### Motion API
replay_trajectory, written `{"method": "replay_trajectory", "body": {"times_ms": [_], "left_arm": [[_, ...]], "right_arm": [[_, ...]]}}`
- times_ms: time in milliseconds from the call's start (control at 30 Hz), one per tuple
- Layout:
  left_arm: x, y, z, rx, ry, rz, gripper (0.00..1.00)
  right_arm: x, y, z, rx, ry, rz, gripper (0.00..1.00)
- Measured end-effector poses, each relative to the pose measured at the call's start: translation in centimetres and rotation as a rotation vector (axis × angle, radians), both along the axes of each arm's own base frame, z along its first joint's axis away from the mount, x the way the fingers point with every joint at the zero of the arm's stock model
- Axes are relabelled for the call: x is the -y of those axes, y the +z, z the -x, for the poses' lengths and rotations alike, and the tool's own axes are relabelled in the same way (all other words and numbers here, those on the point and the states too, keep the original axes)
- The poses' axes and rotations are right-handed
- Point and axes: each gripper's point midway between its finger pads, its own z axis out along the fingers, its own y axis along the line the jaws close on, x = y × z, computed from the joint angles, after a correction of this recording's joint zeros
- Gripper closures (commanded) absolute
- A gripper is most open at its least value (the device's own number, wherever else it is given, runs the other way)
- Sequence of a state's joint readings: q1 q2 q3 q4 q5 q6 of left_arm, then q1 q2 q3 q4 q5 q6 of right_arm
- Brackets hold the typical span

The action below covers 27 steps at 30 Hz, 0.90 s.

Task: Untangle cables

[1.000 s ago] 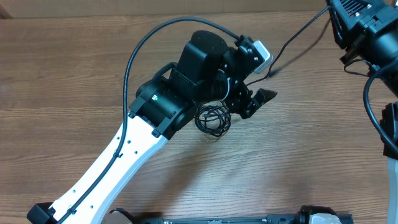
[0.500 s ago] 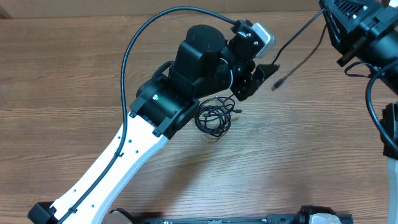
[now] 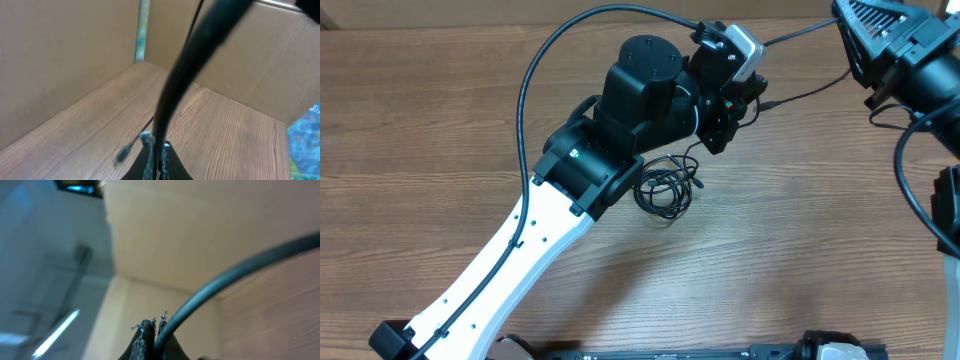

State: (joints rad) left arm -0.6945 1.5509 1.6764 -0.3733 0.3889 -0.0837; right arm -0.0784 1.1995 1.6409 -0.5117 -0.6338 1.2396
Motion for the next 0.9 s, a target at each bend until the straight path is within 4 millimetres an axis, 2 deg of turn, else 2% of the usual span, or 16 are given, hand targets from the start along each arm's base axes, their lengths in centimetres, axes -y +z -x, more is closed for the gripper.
{"method": "replay_trajectory", "body": {"times_ms": [33, 100, 167, 200, 267, 400, 500, 733, 900], "left_arm": [[0.0, 0.0, 0.0, -0.004, 0.001, 0.001, 0.96], [0.0, 0.0, 0.0, -0.010, 0.003, 0.005, 0.96], [0.0, 0.1, 0.0, -0.010, 0.003, 0.010, 0.96], [0.1, 0.2, 0.0, -0.008, 0.001, 0.014, 0.96], [0.1, 0.6, -0.1, -0.001, 0.002, 0.028, 0.96], [0.2, 1.9, -0.5, -0.023, 0.028, 0.100, 0.96], [0.2, 3.1, -0.8, -0.058, 0.054, 0.171, 0.96], [-0.2, 5.3, -1.6, -0.203, 0.125, 0.358, 0.96], [-0.3, 5.5, -1.9, -0.306, 0.152, 0.427, 0.96]], "right_arm": [[0.7, -0.9, -0.4, -0.016, -0.045, 0.039, 0.85], [2.2, -2.6, -1.1, -0.036, -0.136, 0.140, 0.58], [3.5, -3.8, -1.6, -0.034, -0.200, 0.260, 0.22], [4.0, -4.4, -1.8, -0.030, -0.222, 0.331, 0.11], [4.6, -5.5, -1.9, -0.042, -0.240, 0.418, 0.00], [5.3, -8.6, -1.5, -0.127, -0.227, 0.544, 0.00], [4.8, -10.0, -0.9, -0.137, -0.161, 0.634, 0.00], [2.9, -11.6, 0.7, -0.048, 0.043, 0.825, 0.00], [1.3, -12.2, 1.9, 0.030, 0.182, 0.895, 0.00]]}}
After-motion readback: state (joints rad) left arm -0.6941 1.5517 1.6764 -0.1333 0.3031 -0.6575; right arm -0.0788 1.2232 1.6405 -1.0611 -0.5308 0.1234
